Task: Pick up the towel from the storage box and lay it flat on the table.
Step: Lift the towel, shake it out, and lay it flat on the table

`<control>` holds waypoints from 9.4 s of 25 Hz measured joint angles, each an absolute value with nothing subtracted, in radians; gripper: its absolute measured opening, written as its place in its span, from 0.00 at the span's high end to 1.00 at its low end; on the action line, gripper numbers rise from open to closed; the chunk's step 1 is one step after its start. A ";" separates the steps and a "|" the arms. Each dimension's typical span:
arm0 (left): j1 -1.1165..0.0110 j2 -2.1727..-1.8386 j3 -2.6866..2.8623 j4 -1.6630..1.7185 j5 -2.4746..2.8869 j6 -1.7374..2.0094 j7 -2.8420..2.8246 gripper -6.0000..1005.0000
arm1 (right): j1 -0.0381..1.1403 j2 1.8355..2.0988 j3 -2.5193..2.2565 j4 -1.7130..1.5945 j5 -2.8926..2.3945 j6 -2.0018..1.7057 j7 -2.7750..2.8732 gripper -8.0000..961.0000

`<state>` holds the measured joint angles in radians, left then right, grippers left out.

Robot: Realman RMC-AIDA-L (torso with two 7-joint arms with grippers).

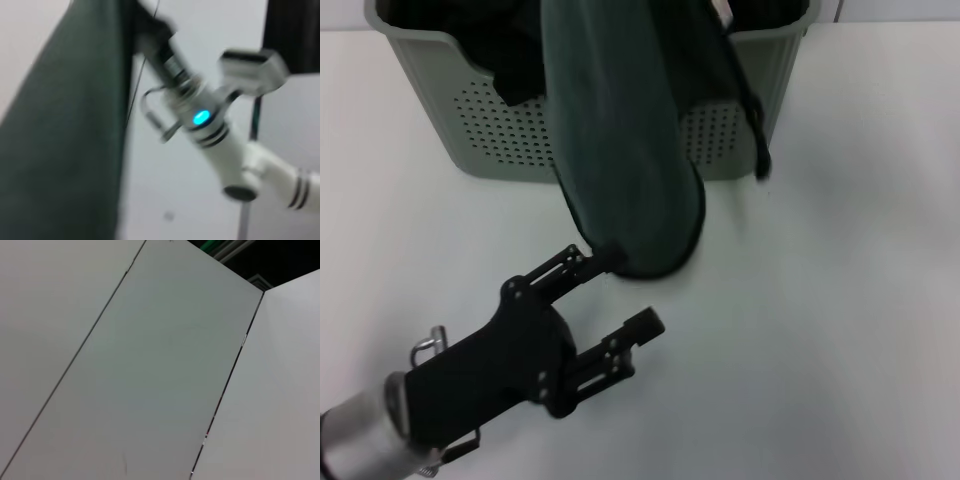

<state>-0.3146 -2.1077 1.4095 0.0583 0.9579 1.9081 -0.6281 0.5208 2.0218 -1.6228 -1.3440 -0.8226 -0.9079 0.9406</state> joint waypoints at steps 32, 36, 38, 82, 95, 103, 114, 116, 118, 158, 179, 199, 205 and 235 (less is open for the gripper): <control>-0.380 -2.108 1.427 0.073 0.899 1.846 -0.622 0.31 | 0.643 2.023 -1.626 -1.276 -0.836 -0.876 0.941 0.98; -0.383 -2.108 1.427 0.075 0.899 1.847 -0.621 0.31 | 0.641 2.023 -1.626 -1.278 -0.836 -0.898 0.942 0.98; -0.391 -2.108 1.427 0.075 0.899 1.847 -0.621 0.31 | 0.641 2.023 -1.626 -1.279 -0.836 -0.902 0.943 0.98; -0.368 -2.108 1.478 0.088 0.694 1.788 -0.683 0.31 | 0.656 2.027 -1.644 -1.297 -0.828 -0.893 0.945 0.97; -0.326 -2.108 1.483 0.086 0.692 1.859 -0.631 0.31 | 0.651 2.028 -1.642 -1.302 -0.826 -0.893 0.945 0.97; -0.352 -2.108 1.480 0.079 0.692 1.838 -0.631 0.32 | 0.643 2.028 -1.651 -1.312 -0.823 -0.894 0.946 0.97; -0.395 -2.108 1.483 0.075 0.624 1.735 -0.701 0.32 | 0.658 2.028 -1.663 -1.315 -0.813 -0.892 0.946 0.97; -0.399 -2.108 1.484 0.075 0.623 1.727 -0.709 0.32 | 0.659 2.028 -1.663 -1.316 -0.813 -0.891 0.946 0.97; -0.403 -2.108 1.485 0.076 0.627 1.724 -0.710 0.32 | 0.659 2.028 -1.663 -1.316 -0.813 -0.891 0.946 0.97; -0.350 -2.064 1.487 0.088 0.635 1.942 -0.849 0.97 | 0.567 2.017 -1.664 -1.321 -0.870 -0.907 1.076 0.96; -0.126 -1.918 1.318 0.582 0.686 2.036 -1.250 0.97 | 0.306 1.995 -1.367 -1.703 -1.530 -1.298 1.924 0.96; -0.088 -1.912 1.315 0.931 0.931 2.037 -1.678 0.97 | 0.337 2.002 -1.230 -1.852 -1.610 -1.782 2.326 0.96; 0.012 -1.923 1.314 1.019 0.926 2.037 -1.685 0.96 | 0.274 2.000 -1.251 -1.872 -1.486 -1.855 2.347 0.96; -0.406 -2.011 1.121 0.284 1.330 1.341 -1.486 0.95 | 0.508 2.013 -1.303 -0.738 -1.655 -1.355 1.898 0.95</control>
<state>-0.4062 -2.0110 1.1211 0.2842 1.3302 1.3405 -1.4859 0.5077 2.0135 -1.3028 -0.7382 -1.6553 -1.3548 1.8980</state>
